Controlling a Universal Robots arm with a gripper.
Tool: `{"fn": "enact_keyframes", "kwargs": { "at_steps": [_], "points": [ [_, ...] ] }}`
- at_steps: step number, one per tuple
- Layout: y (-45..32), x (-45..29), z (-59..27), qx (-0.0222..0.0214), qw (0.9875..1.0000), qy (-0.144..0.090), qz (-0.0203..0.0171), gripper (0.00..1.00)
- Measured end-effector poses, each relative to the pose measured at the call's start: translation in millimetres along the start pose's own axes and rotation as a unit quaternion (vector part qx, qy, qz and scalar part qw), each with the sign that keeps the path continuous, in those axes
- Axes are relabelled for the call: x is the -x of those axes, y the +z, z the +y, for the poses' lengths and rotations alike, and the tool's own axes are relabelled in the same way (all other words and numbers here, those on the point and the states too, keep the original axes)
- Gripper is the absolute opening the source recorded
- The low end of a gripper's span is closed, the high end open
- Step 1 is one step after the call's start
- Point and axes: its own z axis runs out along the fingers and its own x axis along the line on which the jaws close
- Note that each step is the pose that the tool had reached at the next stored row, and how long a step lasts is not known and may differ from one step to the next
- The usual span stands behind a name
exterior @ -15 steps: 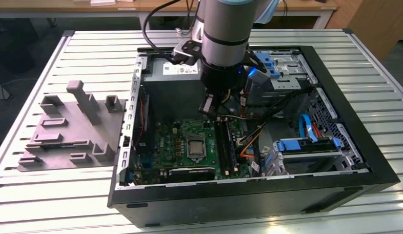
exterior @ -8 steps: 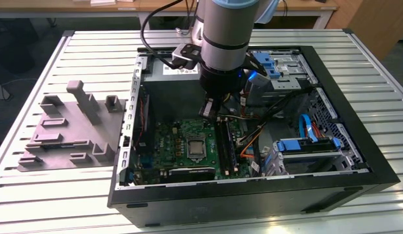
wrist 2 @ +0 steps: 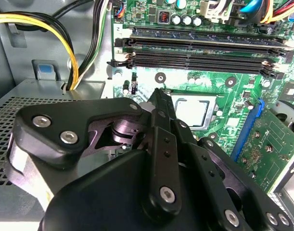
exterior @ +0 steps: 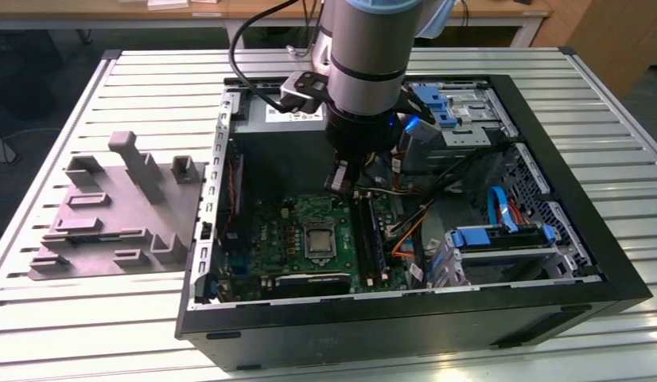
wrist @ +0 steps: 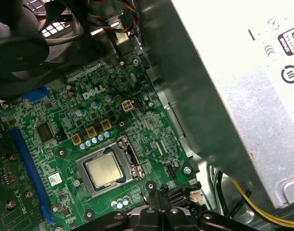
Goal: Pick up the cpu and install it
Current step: 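Install the first cpu locking lever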
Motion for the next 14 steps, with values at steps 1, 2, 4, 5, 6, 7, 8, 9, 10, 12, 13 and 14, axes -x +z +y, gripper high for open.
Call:
{"fn": "enact_keyframes", "kwargs": {
  "at_steps": [1, 2, 4, 5, 6, 7, 8, 9, 10, 12, 13, 14],
  "points": [
    [0.0, 0.0, 0.0, 0.0, 1.0, 0.0, 0.0, 0.11],
    [0.0, 0.0, 0.0, 0.0, 1.0, 0.0, 0.0, 0.11],
    [0.0, 0.0, 0.0, 0.0, 1.0, 0.0, 0.0, 0.11],
    [0.0, 0.0, 0.0, 0.0, 1.0, 0.0, 0.0, 0.11],
    [0.0, -0.1, 0.0, 0.0, 1.0, 0.0, -0.0001, 0.11],
    [0.0, -0.7, -0.3, 0.0, 1.0, -0.001, 0.0, 0.11],
    [0.0, -1.4, -0.3, -0.0001, 1.0, -0.002, 0.0001, 0.11],
    [0.1, -2.0, 0.0, -0.0002, 1.0, -0.005, 0.0002, 0.11],
    [0.1, -2.6, 0.1, -0.0003, 1.0, -0.008, 0.0003, 0.11],
    [0.3, -3.7, 0.1, -0.0005, 0.9999, -0.014, 0.0005, 0.11],
    [0.4, -4.5, -0.2, -0.0006, 0.9999, -0.016, 0.0006, 0.11],
    [0.5, -5.4, -0.7, -0.0006, 0.9998, -0.017, 0.0006, 0.11]
  ]
}}
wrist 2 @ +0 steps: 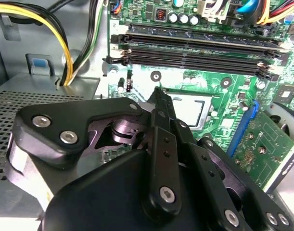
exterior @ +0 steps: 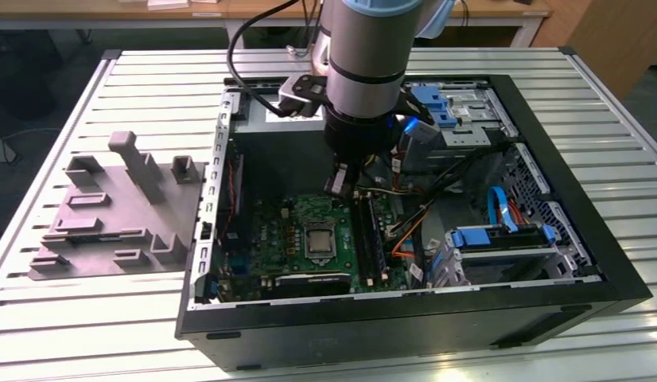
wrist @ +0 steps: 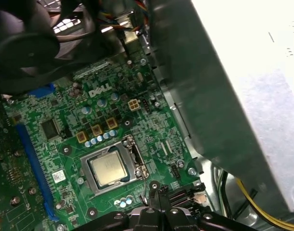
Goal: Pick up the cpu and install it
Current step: 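Install the first cpu locking lever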
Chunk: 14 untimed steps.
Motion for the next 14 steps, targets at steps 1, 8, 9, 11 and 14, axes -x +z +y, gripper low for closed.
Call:
{"fn": "enact_keyframes", "kwargs": {
  "at_steps": [1, 8, 9, 11, 14],
  "points": [
    [0.2, -1.1, -0.5, 0.0, 1.0, -0.001, 0.0, 0.11],
    [0.3, -3.8, -1.8, -0.0001, 1.0, -0.002, 0.0001, 0.11],
    [0.3, -3.9, -1.8, -0.0001, 1.0, -0.002, 0.0001, 0.11],
    [0.3, -4.0, -1.8, -0.0001, 1.0, -0.002, 0.0001, 0.11],
    [0.3, -4.0, -1.8, -0.0001, 1.0, -0.002, 0.0002, 0.11]
  ]
}}
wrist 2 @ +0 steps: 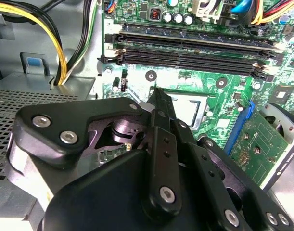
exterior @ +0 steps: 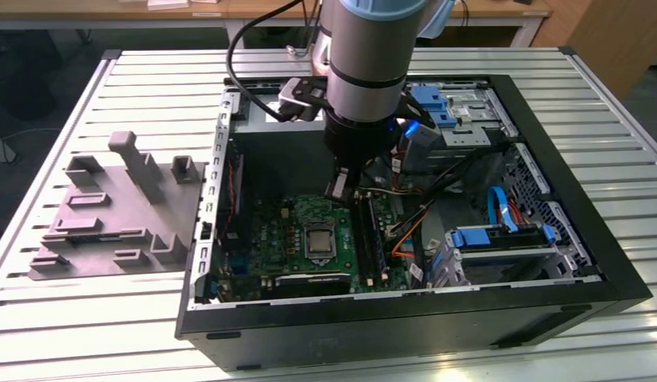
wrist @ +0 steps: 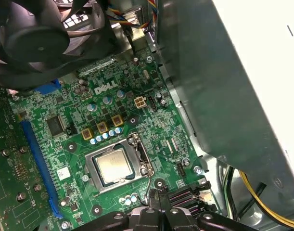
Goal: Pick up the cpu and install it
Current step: 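Install the first cpu locking lever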
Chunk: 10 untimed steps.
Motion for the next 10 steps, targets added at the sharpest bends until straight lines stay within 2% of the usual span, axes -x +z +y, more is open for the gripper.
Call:
{"fn": "enact_keyframes", "kwargs": {
  "at_steps": [6, 10],
  "points": [
    [0.4, -1.2, -0.6, 0.0, 1.0, 0.0, 0.0, 0.11],
    [1.2, -1.6, -0.8, -0.0012, 1.0, 0.0, 0.0026, 0.11]
  ]
}}
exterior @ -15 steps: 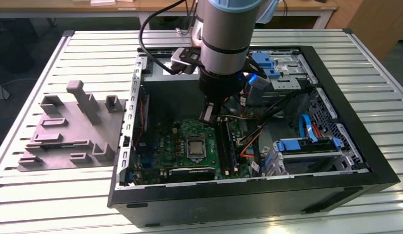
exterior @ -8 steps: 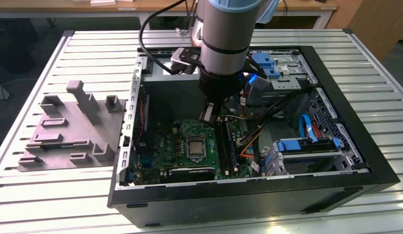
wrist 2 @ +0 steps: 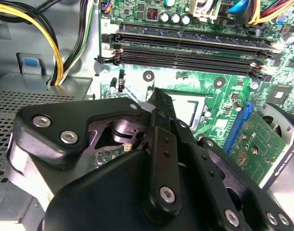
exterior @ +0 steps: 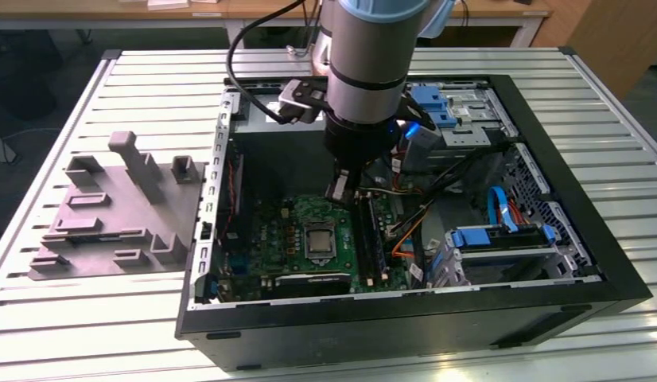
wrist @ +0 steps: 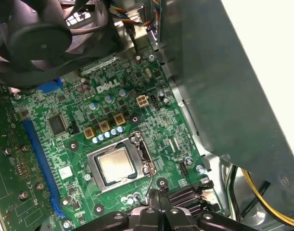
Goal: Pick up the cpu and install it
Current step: 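Install the first cpu locking lever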
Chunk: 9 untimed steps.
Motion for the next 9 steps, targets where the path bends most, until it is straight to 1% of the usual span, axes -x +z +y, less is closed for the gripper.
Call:
{"fn": "enact_keyframes", "kwargs": {
  "at_steps": [1, 4, 9],
  "points": [
    [0.1, -0.4, -0.1, -0.0002, 1.0, -0.002, 0.0003, 0.11],
    [0.7, -1.0, -0.2, -0.0008, 0.9999, -0.016, 0.0006, 0.11],
    [0.9, -6.4, -1.8, -0.0011, 0.9997, -0.023, 0.0009, 0.11]
  ]
}}
